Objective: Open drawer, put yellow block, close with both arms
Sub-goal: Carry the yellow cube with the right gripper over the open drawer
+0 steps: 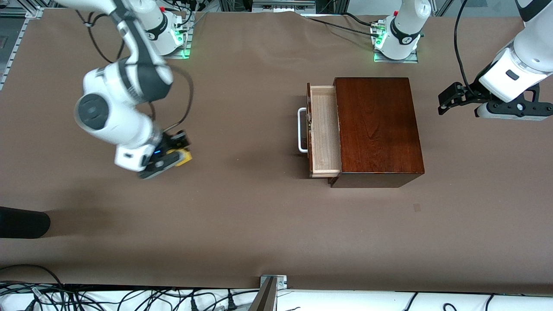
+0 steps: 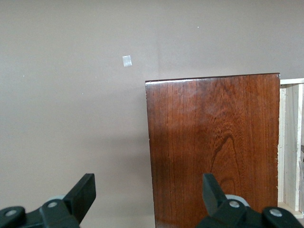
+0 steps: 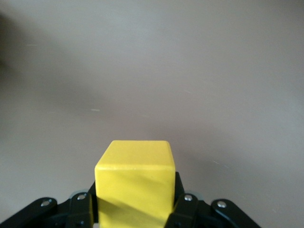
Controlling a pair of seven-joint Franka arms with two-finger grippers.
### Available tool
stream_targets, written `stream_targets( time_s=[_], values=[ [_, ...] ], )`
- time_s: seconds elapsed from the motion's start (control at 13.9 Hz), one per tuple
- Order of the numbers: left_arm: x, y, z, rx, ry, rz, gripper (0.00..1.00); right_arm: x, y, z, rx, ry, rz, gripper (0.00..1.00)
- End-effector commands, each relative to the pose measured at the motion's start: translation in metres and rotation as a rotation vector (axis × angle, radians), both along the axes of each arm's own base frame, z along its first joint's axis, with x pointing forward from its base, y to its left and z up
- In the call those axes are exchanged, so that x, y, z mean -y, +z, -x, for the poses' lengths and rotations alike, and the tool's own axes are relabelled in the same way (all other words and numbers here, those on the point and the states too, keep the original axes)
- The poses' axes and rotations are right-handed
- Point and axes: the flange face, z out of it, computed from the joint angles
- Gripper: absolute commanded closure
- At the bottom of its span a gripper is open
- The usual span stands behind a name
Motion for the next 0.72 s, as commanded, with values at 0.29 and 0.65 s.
stream_targets(
  time_s=[0.29, 0.65],
  values=[
    [-0.001, 0.007, -0.001, -0.002, -0.021, -0.010, 0.00, -0.236, 0.033, 0.073, 0.136, 0.450, 0.015, 1.00],
    [-0.001, 0.008, -0.001, -0.001, -0.020, -0.009, 0.00, -0.358, 0.028, 0.168, 0.257, 0.707, 0.072, 1.00]
  ],
)
